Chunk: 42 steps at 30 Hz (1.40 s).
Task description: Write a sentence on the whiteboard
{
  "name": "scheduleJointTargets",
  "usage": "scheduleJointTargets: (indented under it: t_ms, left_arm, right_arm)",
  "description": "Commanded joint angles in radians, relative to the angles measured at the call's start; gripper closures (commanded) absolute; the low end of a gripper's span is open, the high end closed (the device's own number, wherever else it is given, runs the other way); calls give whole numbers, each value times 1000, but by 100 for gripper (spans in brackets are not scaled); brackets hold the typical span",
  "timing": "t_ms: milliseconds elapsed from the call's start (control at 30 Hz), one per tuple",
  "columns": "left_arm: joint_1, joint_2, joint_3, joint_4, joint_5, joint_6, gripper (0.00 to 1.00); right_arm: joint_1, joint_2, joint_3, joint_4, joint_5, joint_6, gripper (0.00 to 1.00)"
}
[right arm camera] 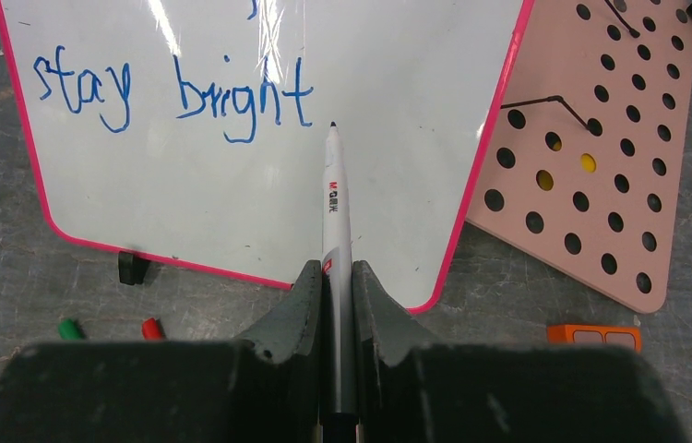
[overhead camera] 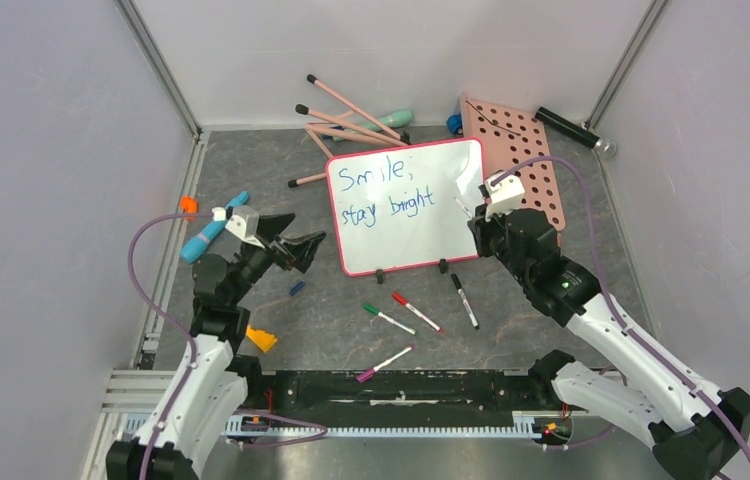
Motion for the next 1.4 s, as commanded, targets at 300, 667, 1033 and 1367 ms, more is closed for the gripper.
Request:
scheduleJointTargets:
  t_ms: [300, 667, 1033, 1367]
  left_arm:
    - [-11, -202, -15, -421, -67, 81, 0]
    - [-11, -180, 34, -616, -399, -21, 0]
    - [-11, -293, -33, -635, -618, -76, 0]
    - [-11, -337, -63, -619, -657, -85, 0]
  right_arm:
    - [-4, -15, 29, 11, -11, 1, 100]
    - [-4, -19, 27, 14, -19, 13, 100]
    - [-4, 93, 86, -4, -33, 26, 100]
    - [-4, 217, 129, 13, -36, 28, 100]
